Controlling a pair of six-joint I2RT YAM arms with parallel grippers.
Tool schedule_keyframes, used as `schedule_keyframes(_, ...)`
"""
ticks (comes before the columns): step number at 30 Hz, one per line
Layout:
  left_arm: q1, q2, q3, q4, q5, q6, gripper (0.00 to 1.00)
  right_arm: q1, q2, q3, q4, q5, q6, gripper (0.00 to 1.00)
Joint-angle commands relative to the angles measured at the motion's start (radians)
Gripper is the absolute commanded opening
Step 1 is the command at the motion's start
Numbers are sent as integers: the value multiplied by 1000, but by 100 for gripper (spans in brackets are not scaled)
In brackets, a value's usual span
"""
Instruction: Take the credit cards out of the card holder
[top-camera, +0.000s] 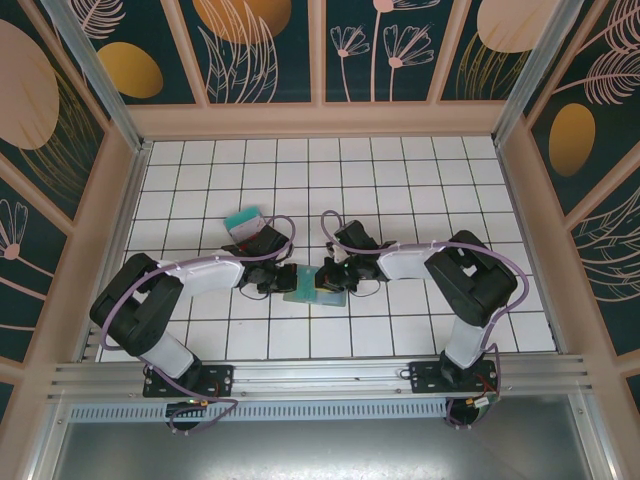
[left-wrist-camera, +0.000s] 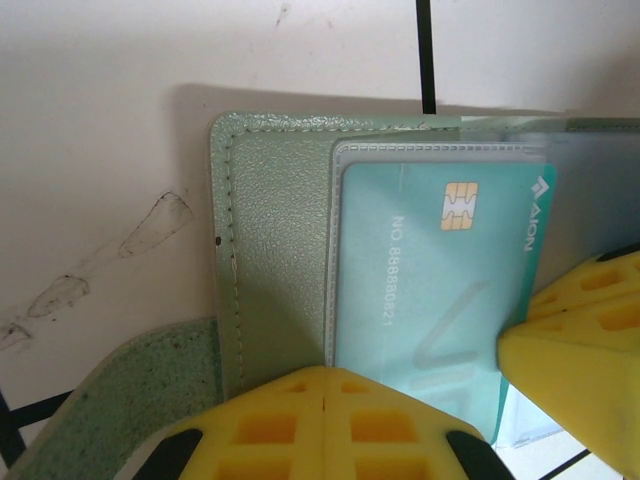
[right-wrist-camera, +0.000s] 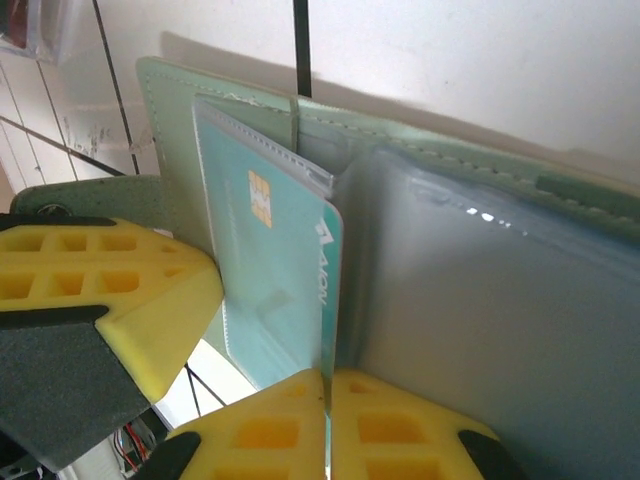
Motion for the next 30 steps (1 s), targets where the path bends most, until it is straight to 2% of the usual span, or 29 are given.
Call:
schedule_keyframes(1,-2,43,-19,-50,-56,-4,0,-10,-30,-28,-4,-5,9,0)
schedule_keyframes(9,-2,63,-17,-77,-99,-18,0,-17,-57,-50,-15,3,9,0)
schedule_keyframes(19,-1,62,-20,-74,-90,-18,0,-20,-60,-64,2,-3,16,0)
schedule_keyframes(23,-2,60,-18,-73,-85,-17,0,-21,-55,-61,11,-5,19,15)
schedule_keyframes(30,-2,60,-17,-73,-79,-15,0,-21,-62,-69,20,-5,21,16)
